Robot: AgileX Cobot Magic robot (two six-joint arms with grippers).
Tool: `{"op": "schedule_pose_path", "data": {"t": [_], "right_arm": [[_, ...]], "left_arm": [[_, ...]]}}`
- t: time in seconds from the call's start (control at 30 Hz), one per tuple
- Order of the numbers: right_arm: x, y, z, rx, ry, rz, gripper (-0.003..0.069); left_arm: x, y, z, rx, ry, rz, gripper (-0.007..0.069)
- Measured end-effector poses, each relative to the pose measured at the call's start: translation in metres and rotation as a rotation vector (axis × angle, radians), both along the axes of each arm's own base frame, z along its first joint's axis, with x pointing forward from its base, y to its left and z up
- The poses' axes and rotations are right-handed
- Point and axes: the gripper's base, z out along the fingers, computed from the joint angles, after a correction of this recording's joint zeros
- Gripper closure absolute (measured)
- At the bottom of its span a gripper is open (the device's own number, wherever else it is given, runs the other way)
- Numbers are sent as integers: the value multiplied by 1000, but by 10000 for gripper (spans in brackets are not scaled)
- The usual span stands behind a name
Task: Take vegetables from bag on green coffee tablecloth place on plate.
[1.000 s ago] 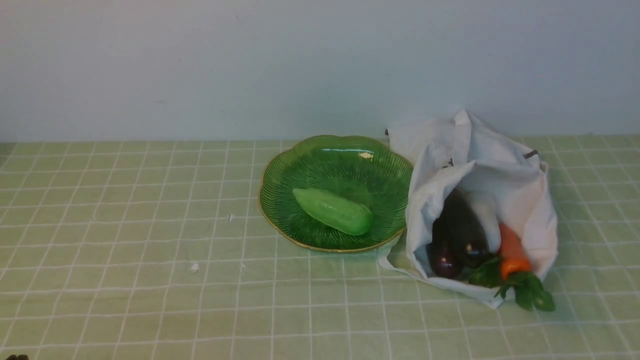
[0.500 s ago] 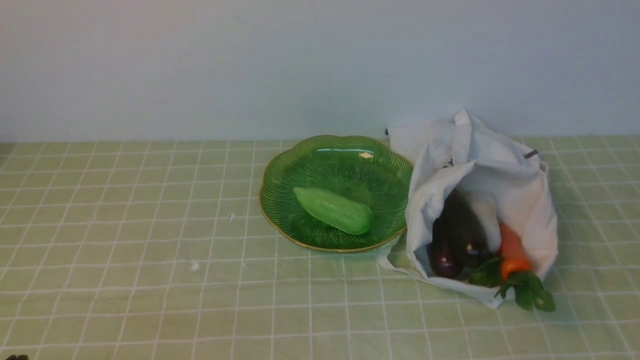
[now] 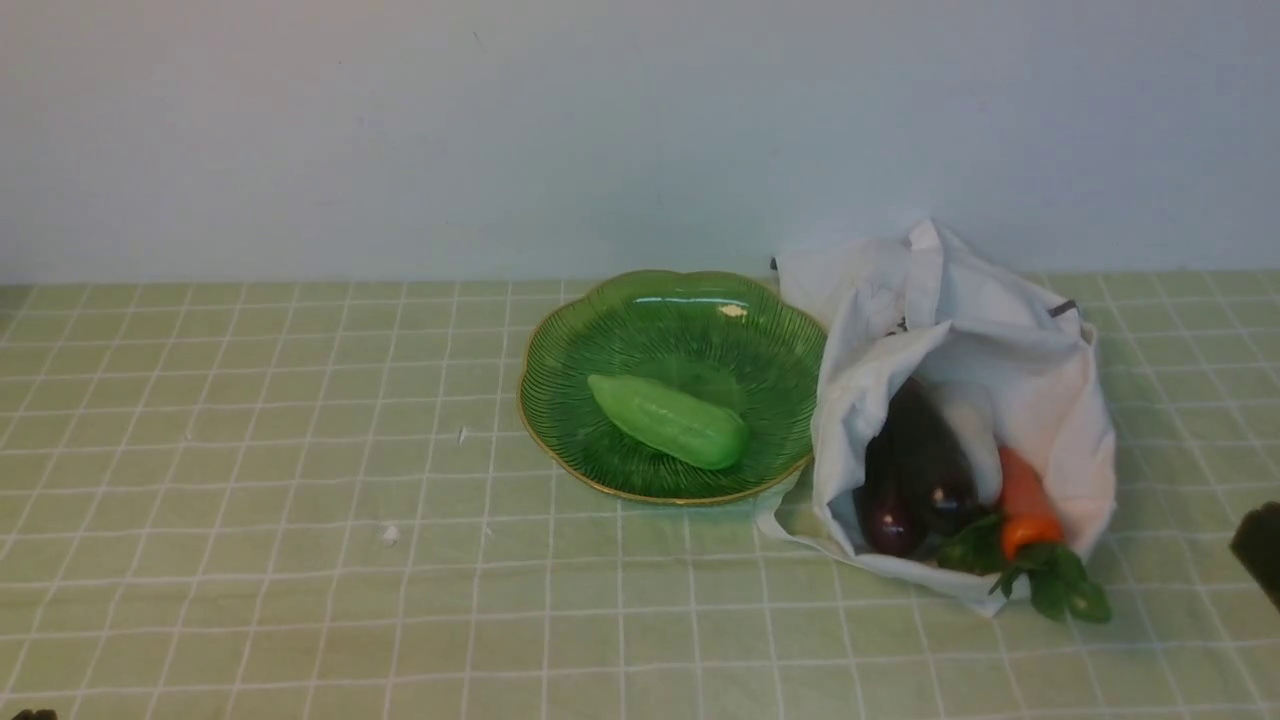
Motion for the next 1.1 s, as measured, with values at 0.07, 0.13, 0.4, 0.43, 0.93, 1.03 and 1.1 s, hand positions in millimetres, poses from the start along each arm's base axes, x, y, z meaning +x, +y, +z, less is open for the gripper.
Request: {"op": "schedule_pose_path", "data": {"t": [0.07, 0.13, 0.4, 0.43, 0.93, 1.03, 1.1], "right_arm": [[0, 0, -1, -6, 14, 0, 673], [0, 0, -3, -12, 28, 1, 673], [-9, -4, -2, 4, -10, -5, 673], [-11, -7, -4, 10, -25, -30, 673], [-29, -34, -71, -14, 84, -398, 673], [-30, -35, -78, -24, 139, -408, 673], [-29, -35, -82, -26, 148, -410, 673]], "left_arm": [[0, 0, 0, 0, 0, 0, 629], [0, 0, 0, 0, 0, 0, 629], [0, 0, 0, 0, 0, 0, 629], [0, 0, 0, 0, 0, 0, 629], [0, 0, 0, 0, 0, 0, 629], [0, 0, 0, 0, 0, 0, 629], [0, 0, 0, 0, 0, 0, 629]]}}
